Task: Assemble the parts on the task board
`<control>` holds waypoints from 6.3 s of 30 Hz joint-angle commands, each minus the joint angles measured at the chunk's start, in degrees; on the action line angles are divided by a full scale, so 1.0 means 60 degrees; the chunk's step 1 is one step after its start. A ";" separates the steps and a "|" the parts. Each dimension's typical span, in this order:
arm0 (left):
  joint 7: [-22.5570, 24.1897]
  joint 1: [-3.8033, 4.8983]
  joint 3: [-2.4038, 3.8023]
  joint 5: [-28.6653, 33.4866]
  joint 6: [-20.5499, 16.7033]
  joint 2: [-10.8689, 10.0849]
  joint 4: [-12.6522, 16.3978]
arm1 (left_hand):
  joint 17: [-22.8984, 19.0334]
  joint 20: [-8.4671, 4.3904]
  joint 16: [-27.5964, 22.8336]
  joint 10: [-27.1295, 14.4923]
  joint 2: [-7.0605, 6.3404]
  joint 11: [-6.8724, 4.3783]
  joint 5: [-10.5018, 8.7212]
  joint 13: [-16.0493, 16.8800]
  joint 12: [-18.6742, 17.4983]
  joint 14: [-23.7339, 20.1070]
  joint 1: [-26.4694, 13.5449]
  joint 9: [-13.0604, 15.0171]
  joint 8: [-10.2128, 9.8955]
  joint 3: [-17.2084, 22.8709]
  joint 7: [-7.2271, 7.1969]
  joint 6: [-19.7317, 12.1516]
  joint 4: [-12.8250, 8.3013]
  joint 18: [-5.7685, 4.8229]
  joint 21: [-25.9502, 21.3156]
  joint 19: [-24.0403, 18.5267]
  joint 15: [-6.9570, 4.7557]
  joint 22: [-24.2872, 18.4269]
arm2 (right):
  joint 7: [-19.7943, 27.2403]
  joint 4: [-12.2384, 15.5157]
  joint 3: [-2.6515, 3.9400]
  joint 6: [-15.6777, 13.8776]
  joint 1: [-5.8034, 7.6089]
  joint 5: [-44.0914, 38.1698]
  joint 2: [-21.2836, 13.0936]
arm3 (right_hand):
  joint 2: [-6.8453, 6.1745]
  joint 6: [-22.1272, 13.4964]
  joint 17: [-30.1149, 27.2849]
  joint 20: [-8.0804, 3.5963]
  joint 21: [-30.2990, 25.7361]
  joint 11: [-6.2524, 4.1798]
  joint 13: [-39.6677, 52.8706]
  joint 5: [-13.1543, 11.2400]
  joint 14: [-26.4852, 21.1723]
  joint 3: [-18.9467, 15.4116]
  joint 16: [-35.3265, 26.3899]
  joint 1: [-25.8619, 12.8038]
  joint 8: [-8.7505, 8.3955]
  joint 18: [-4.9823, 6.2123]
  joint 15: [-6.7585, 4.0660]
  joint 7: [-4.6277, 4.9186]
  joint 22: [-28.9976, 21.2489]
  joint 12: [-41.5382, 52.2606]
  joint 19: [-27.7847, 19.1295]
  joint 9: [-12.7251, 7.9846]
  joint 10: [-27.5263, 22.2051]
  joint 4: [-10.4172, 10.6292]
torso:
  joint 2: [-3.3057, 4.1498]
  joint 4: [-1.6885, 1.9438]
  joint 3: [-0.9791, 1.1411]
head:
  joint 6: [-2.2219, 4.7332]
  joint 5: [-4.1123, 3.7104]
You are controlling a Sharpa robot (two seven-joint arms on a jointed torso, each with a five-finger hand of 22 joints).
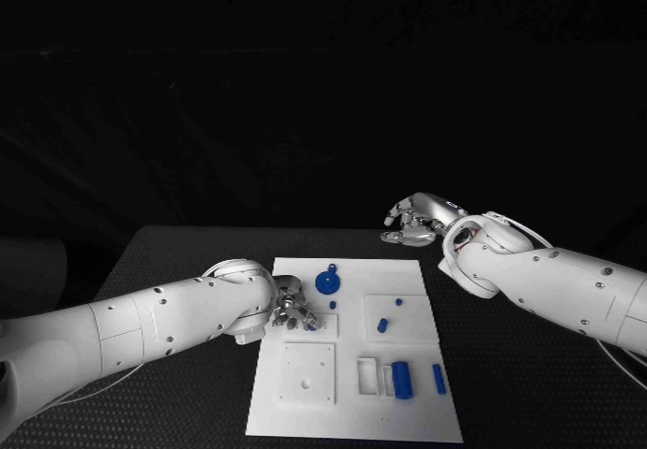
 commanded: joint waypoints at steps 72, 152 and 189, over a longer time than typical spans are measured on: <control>0.0156 -0.0004 0.0004 0.0471 -0.0171 0.0048 -0.0105 | -0.0141 -0.1119 0.0104 0.0007 0.1701 0.0091 0.2098 -0.0204 0.0198 0.0091 -0.0404 -0.0381 -0.0148 0.0544 0.0129 -0.0313 -0.1713 0.0041 0.0047 0.0055 0.0029 0.0137 | 0.0049 0.0004 0.0004 0.0113 -0.0023 -0.0064 0.0014 | 0.0067 0.0010 -0.0003 -0.0084 -0.0068 -0.0015 -0.0032 0.0054 -0.0021 0.0004 -0.0054 0.0008 0.0019 0.0456 -0.0020 0.0049 0.0116 0.0075 0.0003 0.0016 -0.0080 -0.0034 | -0.0012 0.0011 -0.0002 | 0.0021 -0.0013; 0.0213 0.0132 0.0016 0.0853 0.0314 -0.0071 -0.0031 | -0.0133 -0.1150 0.0244 0.0324 0.2611 -0.0082 0.4759 -0.0331 0.0283 0.0343 -0.0931 -0.0175 0.0295 0.0910 -0.0053 0.0182 -0.2982 0.0067 0.0312 0.0167 -0.0127 0.0160 | 0.0087 0.0007 0.0003 0.0317 -0.0049 -0.0068 -0.0011 | 0.0114 -0.0009 -0.0001 -0.0097 -0.0084 -0.0013 -0.0079 -0.0206 -0.0024 0.0082 -0.0055 0.0212 0.0005 0.0456 -0.0018 0.0052 0.0128 0.0119 0.0005 0.0017 -0.0100 -0.0206 | -0.0012 0.0007 0.0004 | 0.0062 0.0001; 0.1612 0.0452 0.0050 0.4007 -0.2196 -0.1400 0.1604 | -0.1120 -0.0644 -0.1736 -0.1183 -0.0225 0.0501 -0.0058 -0.1258 -0.1589 -0.0779 -0.0010 -0.0191 -0.0005 0.0722 0.0501 -0.0844 -0.1759 -0.0231 -0.1199 -0.0848 0.0517 -0.0523 | -0.1866 0.0283 -0.0327 0.0462 -0.1078 -0.1500 0.0935 | -0.0106 0.0898 0.0221 -0.0097 0.0228 -0.0374 0.0274 -0.3118 0.0510 0.0097 0.0348 0.0163 0.0498 0.0456 -0.0358 -0.0322 0.0168 0.1000 0.0507 0.0446 0.0589 -0.0470 | 0.0046 0.0097 -0.0120 | 0.0249 -0.0190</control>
